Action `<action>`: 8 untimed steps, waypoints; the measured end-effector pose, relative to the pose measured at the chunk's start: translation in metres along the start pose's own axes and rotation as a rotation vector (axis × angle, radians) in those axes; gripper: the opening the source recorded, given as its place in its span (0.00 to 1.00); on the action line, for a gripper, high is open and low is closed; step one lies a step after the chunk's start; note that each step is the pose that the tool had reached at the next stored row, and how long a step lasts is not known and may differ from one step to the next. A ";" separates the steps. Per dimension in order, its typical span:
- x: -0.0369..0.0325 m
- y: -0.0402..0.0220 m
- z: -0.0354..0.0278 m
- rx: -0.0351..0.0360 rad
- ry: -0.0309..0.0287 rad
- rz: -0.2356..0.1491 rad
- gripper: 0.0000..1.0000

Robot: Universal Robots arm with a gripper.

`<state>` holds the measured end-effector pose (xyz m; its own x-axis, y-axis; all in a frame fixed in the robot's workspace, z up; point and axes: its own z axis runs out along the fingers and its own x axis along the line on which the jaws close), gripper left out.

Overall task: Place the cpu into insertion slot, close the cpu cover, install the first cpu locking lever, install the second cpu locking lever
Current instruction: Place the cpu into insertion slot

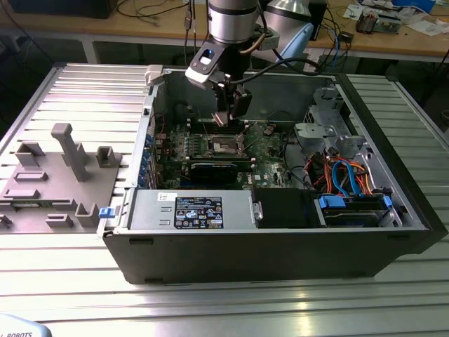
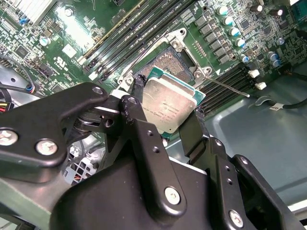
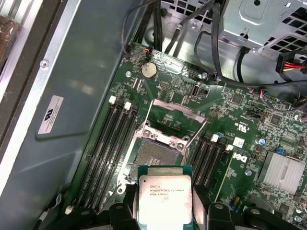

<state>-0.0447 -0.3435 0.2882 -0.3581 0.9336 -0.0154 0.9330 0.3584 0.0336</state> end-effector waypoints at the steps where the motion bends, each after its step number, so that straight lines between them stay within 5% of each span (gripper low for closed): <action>1: 0.0000 0.0000 0.0000 0.0001 0.0000 0.001 0.55; 8: 0.0000 -0.0001 0.0001 0.0002 -0.0004 0.012 0.55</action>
<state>-0.0448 -0.3435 0.2881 -0.3472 0.9377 -0.0155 0.9371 0.3475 0.0335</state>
